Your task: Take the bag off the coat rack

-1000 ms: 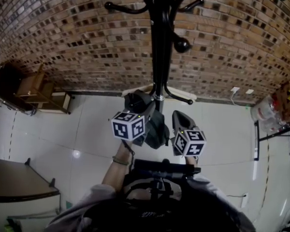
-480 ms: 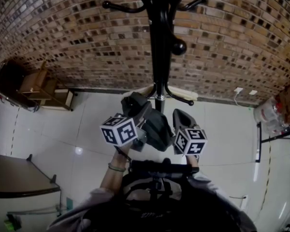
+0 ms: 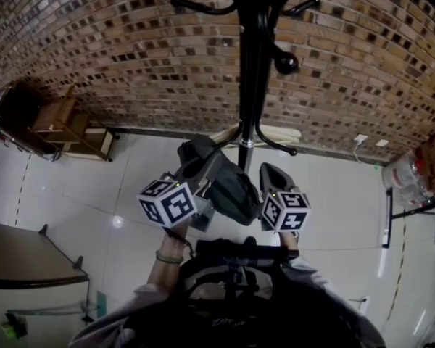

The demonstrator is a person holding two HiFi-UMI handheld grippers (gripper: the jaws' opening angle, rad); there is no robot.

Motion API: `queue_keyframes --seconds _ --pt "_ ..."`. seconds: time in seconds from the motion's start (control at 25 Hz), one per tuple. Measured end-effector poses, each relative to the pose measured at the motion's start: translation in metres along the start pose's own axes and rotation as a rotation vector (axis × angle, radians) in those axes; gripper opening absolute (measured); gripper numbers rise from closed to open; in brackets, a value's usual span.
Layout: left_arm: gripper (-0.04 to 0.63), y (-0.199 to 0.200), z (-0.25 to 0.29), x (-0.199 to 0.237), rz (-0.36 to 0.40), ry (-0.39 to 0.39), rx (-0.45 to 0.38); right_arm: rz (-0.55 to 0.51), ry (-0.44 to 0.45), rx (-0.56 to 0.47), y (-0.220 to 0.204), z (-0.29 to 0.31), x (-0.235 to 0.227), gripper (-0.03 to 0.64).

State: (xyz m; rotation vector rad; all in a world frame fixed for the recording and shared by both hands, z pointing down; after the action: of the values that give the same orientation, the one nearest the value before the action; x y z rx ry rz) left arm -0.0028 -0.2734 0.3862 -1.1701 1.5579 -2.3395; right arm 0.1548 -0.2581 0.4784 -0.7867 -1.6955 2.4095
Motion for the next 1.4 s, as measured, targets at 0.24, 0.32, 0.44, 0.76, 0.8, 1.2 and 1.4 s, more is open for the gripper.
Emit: queue_keyframes --seconds 0.24,0.32,0.44,0.76,0.8,1.2,1.4 --pt "0.037 -0.007 -0.027 0.023 -0.067 0.052 -0.006 -0.025 0.028 0.024 -0.003 0.008 0.019 0.0" --pt "0.035 -0.014 -0.034 0.028 -0.064 0.061 0.008 -0.043 0.034 0.04 -0.006 0.012 0.027 0.0" --pt "0.036 -0.021 -0.045 0.039 -0.06 0.091 0.03 -0.068 0.037 0.061 -0.011 0.017 0.039 0.0" --pt "0.035 -0.057 -0.074 0.078 -0.056 0.198 0.093 -0.087 0.077 0.09 -0.02 0.024 0.067 0.0" --pt "0.035 -0.062 -0.078 0.086 -0.072 0.218 0.098 -0.093 0.084 0.091 -0.021 0.025 0.072 -0.002" --pt "0.037 -0.079 -0.097 0.117 -0.166 0.291 0.091 -0.114 0.133 0.114 -0.031 0.025 0.094 -0.002" --pt "0.037 -0.078 -0.097 0.116 -0.158 0.292 0.099 -0.127 0.139 0.117 -0.031 0.025 0.099 -0.002"
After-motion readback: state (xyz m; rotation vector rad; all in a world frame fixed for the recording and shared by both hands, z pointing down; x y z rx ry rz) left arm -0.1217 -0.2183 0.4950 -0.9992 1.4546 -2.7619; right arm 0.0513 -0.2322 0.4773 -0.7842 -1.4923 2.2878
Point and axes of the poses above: the fingertips, and each gripper's own axes: z forward along the fingers, x to its left, y out of its top, the point moved 3 cm from there along -z, backward along the fingers, and after that the axes turned 8 degrees about y, right-handed, at the moved point
